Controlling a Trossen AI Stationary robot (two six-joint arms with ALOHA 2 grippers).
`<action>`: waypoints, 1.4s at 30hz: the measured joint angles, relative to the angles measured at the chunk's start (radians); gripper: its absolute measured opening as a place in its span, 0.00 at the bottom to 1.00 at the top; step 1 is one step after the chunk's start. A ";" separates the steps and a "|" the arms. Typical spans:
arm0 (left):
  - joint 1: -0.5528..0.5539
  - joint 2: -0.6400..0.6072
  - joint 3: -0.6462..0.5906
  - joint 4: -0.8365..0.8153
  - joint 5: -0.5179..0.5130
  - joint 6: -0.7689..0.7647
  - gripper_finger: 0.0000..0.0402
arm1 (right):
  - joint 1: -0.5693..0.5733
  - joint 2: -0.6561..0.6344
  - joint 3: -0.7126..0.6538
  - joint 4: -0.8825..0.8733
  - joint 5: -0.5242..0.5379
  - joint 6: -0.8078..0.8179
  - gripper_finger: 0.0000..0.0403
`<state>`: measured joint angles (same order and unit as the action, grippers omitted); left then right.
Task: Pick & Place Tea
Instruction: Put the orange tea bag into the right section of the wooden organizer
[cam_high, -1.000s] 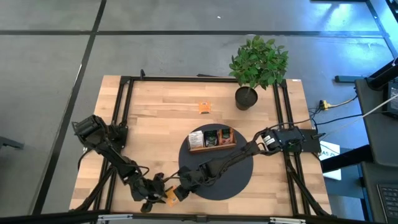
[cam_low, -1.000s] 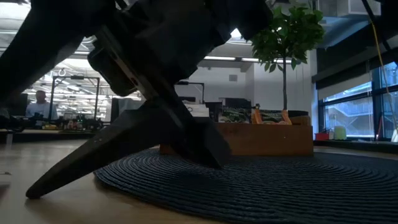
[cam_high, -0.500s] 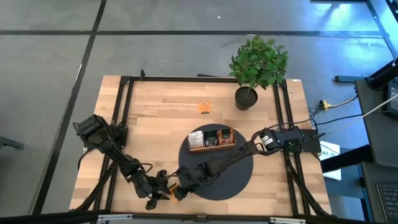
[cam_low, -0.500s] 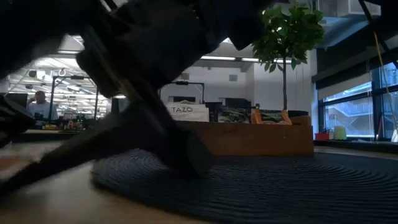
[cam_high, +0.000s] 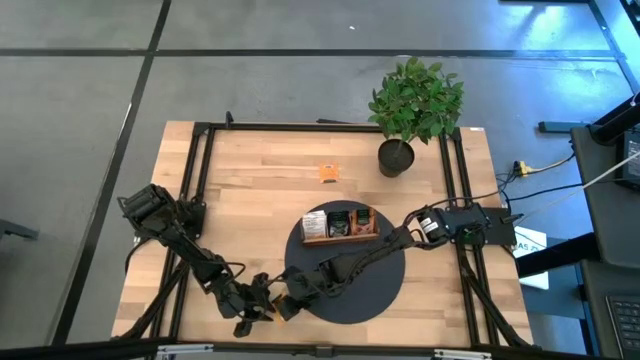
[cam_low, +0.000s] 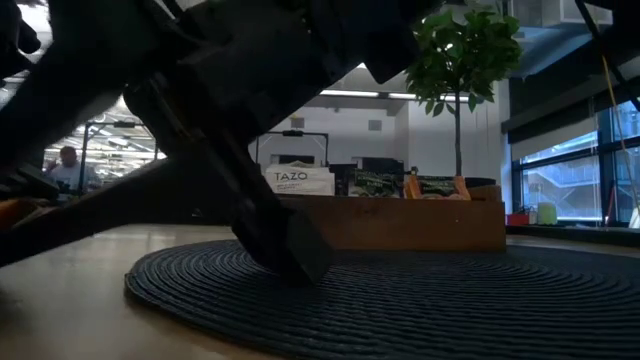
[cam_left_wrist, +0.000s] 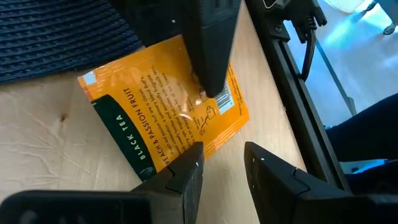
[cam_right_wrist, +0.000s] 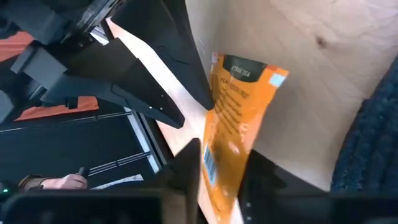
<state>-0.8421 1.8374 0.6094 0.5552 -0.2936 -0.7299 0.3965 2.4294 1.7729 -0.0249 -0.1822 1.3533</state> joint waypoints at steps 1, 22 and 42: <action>0.000 0.000 0.000 0.000 0.000 -0.001 0.29 | 0.000 0.000 0.000 -0.001 0.000 -0.001 0.17; -0.002 -0.552 -0.032 -0.317 -0.107 0.398 0.29 | -0.050 -0.178 0.001 -0.035 -0.176 -0.328 0.02; 0.055 -0.658 -0.031 -0.156 -0.245 0.936 0.29 | -0.060 -0.417 0.001 -0.145 -0.198 -0.665 0.03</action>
<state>-0.7871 1.1793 0.5789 0.3997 -0.5381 0.2058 0.3363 2.0125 1.7737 -0.1703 -0.3802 0.6881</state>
